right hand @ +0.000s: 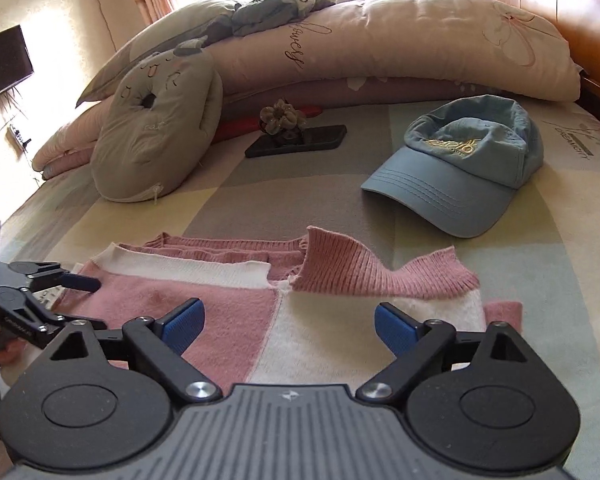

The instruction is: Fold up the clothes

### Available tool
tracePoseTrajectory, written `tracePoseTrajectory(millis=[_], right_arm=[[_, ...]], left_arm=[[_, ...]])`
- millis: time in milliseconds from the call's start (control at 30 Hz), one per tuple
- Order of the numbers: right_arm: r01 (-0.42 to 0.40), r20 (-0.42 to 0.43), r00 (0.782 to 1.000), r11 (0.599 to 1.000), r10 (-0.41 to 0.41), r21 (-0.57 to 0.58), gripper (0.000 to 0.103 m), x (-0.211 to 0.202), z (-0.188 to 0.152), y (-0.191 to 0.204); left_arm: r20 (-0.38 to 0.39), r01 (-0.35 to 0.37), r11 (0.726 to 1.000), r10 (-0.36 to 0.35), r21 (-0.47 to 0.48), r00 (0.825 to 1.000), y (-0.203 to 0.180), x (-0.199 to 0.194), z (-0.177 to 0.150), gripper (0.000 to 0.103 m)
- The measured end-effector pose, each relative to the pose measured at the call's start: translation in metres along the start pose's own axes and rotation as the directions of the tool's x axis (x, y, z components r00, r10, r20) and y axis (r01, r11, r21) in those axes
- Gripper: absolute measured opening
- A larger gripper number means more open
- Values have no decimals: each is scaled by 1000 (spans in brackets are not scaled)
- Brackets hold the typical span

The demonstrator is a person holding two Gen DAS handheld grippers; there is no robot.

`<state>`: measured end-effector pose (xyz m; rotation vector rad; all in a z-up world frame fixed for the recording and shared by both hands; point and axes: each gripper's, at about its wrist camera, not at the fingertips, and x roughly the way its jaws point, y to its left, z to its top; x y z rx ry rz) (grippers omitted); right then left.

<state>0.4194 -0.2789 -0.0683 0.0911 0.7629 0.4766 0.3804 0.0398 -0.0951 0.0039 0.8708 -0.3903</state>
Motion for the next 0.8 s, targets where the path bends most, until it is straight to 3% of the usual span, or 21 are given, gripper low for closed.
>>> tracePoseTrajectory(millis=[100,233,400,500,633,733,800], right_arm=[[66,-23,998,997,-65,41,97,38,1,-13],[85,-7,996,994,-84,62,98,36,4,-11],[1,51,999,1000,0,-21,98,2,5,1],[5,23,1000,999,-4,-46,98,21,15,9],[36,-51,998,999,-35,12,99,65,17,5],[25,-50,998,999,-23,44,97,50,15,5],[-1,-31,1000,999,3,48,97,14,5,5]], left_arm=[[9,-9,1000,9,5,1000,-1,1,-1,102],[3,-20,1000,20,11,1000,-4,-1,1,102],[7,-7,999,7,40,1000,-15,4,3,102],[10,-3,998,3,59,1000,-22,6,4,102],[23,-8,999,7,47,1000,-19,4,-1,102],[6,-44,998,44,35,999,-17,-10,-3,102],[34,-41,998,39,44,999,-19,-28,-9,102]])
